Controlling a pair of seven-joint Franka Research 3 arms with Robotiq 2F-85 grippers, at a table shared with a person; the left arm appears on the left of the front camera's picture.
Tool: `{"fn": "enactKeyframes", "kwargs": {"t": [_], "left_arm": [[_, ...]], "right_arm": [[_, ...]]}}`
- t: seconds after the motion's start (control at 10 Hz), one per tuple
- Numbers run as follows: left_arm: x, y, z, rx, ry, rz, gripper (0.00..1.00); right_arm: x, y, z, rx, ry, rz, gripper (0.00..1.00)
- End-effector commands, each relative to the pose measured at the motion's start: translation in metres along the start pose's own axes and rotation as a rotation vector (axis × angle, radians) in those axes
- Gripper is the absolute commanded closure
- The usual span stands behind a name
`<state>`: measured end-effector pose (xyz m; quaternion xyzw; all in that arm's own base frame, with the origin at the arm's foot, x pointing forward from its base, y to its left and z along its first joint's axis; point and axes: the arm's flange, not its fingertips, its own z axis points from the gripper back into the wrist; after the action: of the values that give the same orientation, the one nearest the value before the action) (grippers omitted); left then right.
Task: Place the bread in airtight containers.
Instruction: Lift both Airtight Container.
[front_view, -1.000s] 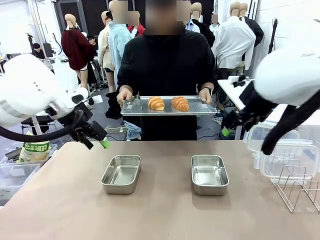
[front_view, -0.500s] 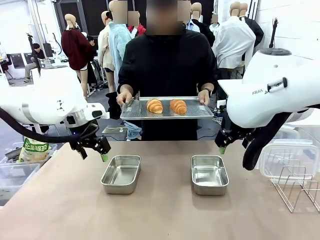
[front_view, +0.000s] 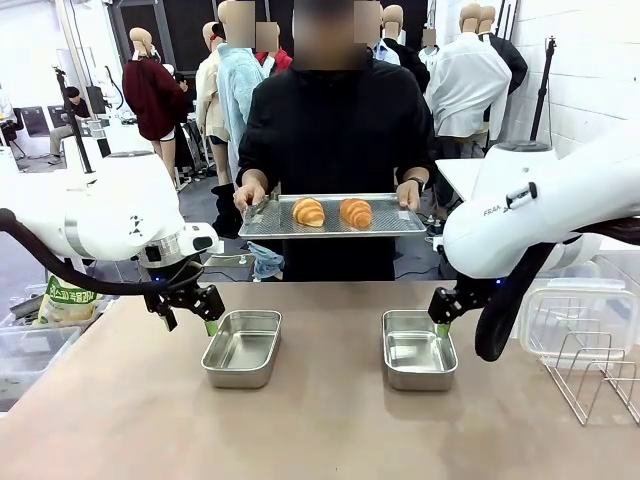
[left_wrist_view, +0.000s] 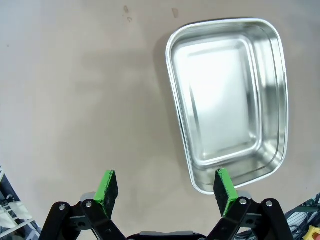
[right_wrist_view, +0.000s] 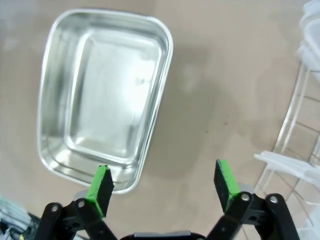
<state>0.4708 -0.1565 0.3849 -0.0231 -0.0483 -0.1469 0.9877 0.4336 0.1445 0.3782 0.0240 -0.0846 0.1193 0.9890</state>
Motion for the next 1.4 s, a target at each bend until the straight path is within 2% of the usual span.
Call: {"fn": "enactKeyframes", "kwargs": {"t": [0.0,0.2,0.5,0.8,0.9,1.3], "left_arm": [[-0.003,-0.003,0.004,0.001,0.006,-0.005,0.0],[0.0,0.0,0.0,0.0,0.0,0.0,0.0],[0.011,-0.011,-0.024,0.051,0.027,0.056,0.0],[0.02,-0.017,-0.037,0.066,0.007,0.076,0.0],[0.02,-0.018,-0.038,0.061,0.011,0.075,0.0],[0.027,-0.013,-0.057,0.069,0.026,0.095,0.0]], "right_arm": [[-0.004,0.002,0.007,-0.002,-0.013,0.006,0.0],[0.001,-0.001,0.0,0.0,0.0,0.0,0.0],[0.021,0.018,-0.027,-0.046,0.057,-0.088,0.0],[0.03,0.025,-0.041,-0.074,0.047,-0.193,0.0],[0.031,0.025,-0.046,-0.072,0.077,-0.212,0.0],[0.04,0.016,-0.06,-0.066,0.112,-0.218,0.0]]}}
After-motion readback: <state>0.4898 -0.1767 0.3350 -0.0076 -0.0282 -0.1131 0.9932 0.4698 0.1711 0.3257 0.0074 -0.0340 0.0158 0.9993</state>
